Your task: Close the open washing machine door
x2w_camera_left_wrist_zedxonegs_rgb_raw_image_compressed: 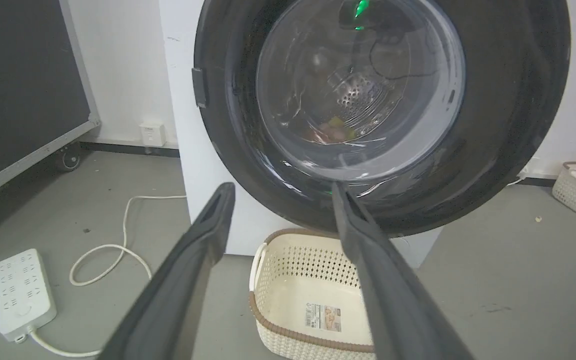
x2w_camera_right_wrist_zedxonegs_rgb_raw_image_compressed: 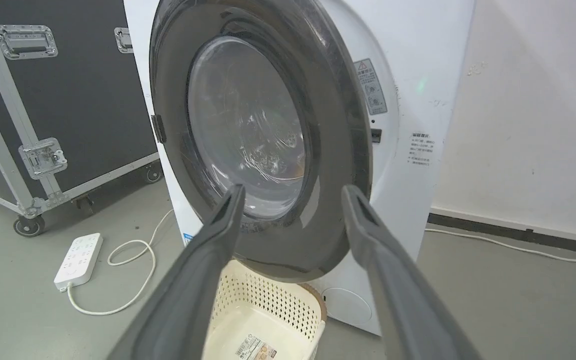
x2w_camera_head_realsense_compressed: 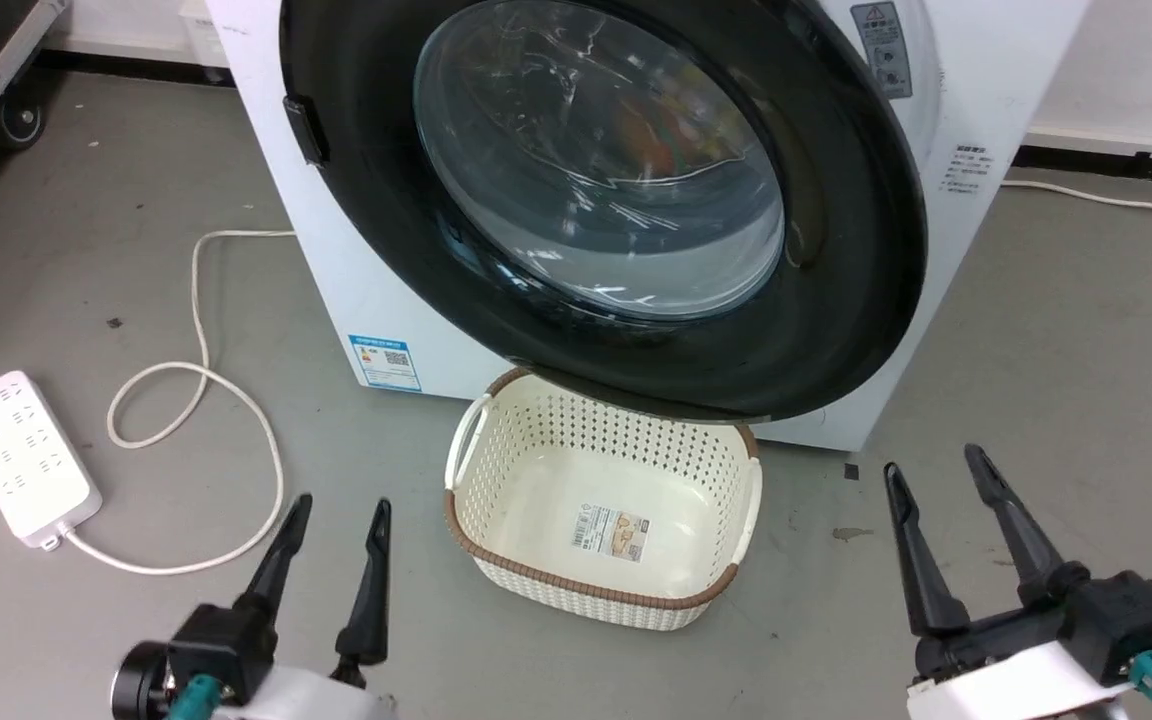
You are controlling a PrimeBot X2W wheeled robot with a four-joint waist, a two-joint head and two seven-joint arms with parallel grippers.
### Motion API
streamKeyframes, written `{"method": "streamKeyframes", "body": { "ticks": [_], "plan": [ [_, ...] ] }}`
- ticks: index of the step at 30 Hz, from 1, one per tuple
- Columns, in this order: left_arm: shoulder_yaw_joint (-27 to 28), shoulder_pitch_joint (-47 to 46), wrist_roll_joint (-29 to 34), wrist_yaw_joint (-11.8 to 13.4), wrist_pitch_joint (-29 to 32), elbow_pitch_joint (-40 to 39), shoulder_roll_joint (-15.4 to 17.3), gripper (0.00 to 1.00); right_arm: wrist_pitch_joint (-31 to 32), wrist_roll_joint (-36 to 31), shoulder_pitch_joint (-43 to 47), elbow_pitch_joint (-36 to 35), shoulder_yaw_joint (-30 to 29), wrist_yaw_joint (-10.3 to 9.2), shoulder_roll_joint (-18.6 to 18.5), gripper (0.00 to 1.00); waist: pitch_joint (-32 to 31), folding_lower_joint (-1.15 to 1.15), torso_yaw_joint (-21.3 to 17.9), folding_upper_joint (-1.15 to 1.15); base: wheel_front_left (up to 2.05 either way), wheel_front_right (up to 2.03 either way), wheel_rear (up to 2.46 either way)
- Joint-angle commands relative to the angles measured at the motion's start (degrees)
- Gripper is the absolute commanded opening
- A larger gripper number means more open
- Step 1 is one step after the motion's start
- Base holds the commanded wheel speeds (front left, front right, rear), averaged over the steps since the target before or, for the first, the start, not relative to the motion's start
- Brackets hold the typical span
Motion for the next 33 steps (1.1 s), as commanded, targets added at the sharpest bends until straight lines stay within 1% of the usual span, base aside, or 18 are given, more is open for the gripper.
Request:
{"method": "streamKeyframes", "body": {
  "ticks": [1, 2, 3, 6, 9, 12, 15, 20, 25, 30, 33],
  "plan": [
    [0.6, 1.0, 1.4, 0.8, -0.2, 0.3, -0.5, 1.0, -0.3, -0.1, 0.8, 0.5, 0.2, 0.03, 0.0, 1.0, 0.4, 0.01, 0.4, 0.0, 0.0, 0.0, 0.0],
    [0.9, 1.2, 1.9, 1.1, -0.2, 0.4, -1.0, 1.0, -0.3, -0.1, 0.8, 1.0, 0.5, 0.03, 0.0, 0.47, 0.6, 0.01, 0.7, 0.0, 0.0, 0.0, 0.0],
    [1.3, 1.5, 2.2, 1.2, -0.2, 0.6, -1.4, 1.0, -0.3, -0.5, 0.8, 1.4, 0.8, 0.03, -0.1, 0.0, 0.9, 0.01, 0.9, 0.0, 0.0, 0.0, 0.0],
    [1.9, 1.5, 2.7, 0.9, -0.2, 0.6, -2.4, 1.0, -0.3, -1.6, -0.2, 2.1, 1.9, 0.03, -0.9, 0.0, 2.3, 0.01, 1.9, 0.0, 0.0, 0.0, 0.0],
    [2.2, 0.7, 3.3, 0.4, -0.2, 0.5, -3.0, 1.0, -0.3, -2.0, -2.8, 3.2, 3.6, 0.03, -2.7, 0.0, 4.4, 0.01, 2.7, 0.0, 0.0, 0.0, 0.0],
    [2.2, -0.7, 3.8, -0.1, -0.2, 0.1, -3.6, 1.0, -0.2, -1.6, -7.2, 5.4, 4.4, 0.03, -4.8, 0.0, 7.0, 0.01, 3.6, 0.0, 0.0, 0.0, 0.0],
    [1.9, -2.4, 4.2, -0.4, -0.2, -0.7, -4.2, 1.0, 1.6, -1.2, -12.8, 8.1, 5.7, 0.03, -8.2, 0.0, 9.9, 0.01, 4.8, 0.0, 0.0, 0.0, 0.0],
    [1.5, -4.5, 4.1, -0.6, -0.2, -2.0, -4.9, 1.0, 4.7, 2.6, -22.6, 12.5, 7.9, 0.03, -13.0, 0.0, 14.2, 0.01, 6.2, 0.0, 0.0, 0.0, 0.0],
    [1.4, -6.3, 4.1, -0.7, -0.2, -2.4, -5.2, 1.0, 5.7, 6.2, -31.9, 17.1, 9.3, 0.03, -17.5, 0.0, 17.6, 0.01, 7.0, 0.0, 0.0, 0.0, 0.0],
    [1.4, -7.9, 3.8, -0.7, -0.2, -2.8, -5.3, 1.0, 5.7, 8.8, -39.6, 22.0, 10.1, 0.03, -20.8, 0.0, 20.1, 0.01, 7.4, 0.0, 0.0, 0.0, 0.0],
    [1.2, -8.7, 3.5, -0.7, -0.2, -3.0, -5.4, 1.0, 5.5, 9.8, -43.8, 24.8, 9.6, 0.03, -22.3, 0.0, 21.3, 0.01, 7.7, 0.0, 0.0, 0.0, 0.0]
  ]
}}
